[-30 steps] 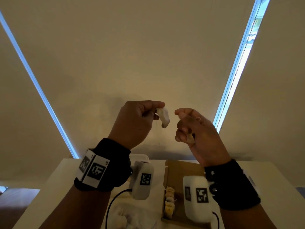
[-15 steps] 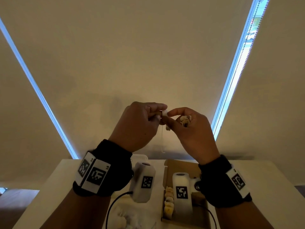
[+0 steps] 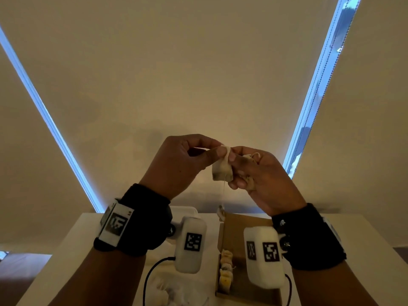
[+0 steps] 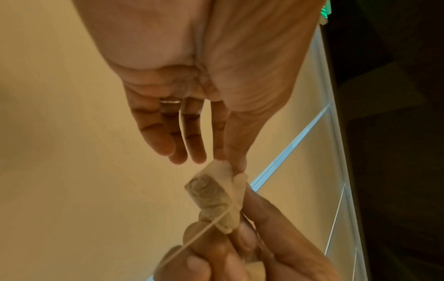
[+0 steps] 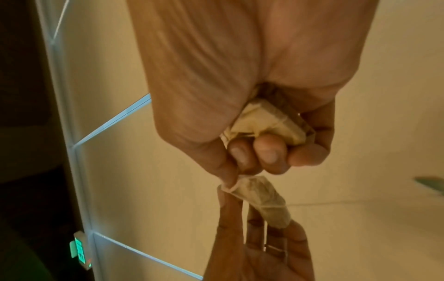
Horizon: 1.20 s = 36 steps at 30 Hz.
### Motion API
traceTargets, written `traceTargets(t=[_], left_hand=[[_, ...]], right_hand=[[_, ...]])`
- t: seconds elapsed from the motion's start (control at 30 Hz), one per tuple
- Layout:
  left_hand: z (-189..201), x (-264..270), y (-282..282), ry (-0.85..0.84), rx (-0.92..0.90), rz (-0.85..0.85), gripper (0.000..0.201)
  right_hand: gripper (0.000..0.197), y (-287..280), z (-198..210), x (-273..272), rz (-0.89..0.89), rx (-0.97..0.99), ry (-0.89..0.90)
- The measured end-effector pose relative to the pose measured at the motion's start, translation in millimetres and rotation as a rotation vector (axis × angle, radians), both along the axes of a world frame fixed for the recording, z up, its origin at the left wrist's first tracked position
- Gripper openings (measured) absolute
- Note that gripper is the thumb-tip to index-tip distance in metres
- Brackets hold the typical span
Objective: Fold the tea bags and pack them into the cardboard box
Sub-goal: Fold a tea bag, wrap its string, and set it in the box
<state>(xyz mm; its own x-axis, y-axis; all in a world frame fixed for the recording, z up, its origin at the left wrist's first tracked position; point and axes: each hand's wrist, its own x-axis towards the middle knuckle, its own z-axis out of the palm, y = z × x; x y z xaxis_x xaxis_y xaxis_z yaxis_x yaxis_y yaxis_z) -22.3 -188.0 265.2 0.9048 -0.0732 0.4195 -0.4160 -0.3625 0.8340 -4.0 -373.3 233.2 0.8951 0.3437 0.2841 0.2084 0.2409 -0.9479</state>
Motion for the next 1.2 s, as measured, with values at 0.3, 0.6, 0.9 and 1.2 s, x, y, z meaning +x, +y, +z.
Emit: traceTargets(t=[0.3, 0.6, 0.9, 1.2], left_hand=[[-2, 5, 5, -0.047, -0.163, 0.057, 0.008], [-7, 6, 10, -0.114, -0.040, 0.161, 0.009], [-14, 7, 10, -0.110, 0.097, 0.106, 0.010], [-11, 11, 12, -0.097, -0.007, 0.211, 0.017]], right_hand=[[0.057, 0, -13, -1, 0.175, 0.018, 0.127], [0.034, -2, -5, -6, -0.009, -0.153, -0.040], [0.030, -6, 21, 1, -0.193, 0.024, -0.067], [0.027, 4, 17, -28, 0.069, -0.069, -0.110]])
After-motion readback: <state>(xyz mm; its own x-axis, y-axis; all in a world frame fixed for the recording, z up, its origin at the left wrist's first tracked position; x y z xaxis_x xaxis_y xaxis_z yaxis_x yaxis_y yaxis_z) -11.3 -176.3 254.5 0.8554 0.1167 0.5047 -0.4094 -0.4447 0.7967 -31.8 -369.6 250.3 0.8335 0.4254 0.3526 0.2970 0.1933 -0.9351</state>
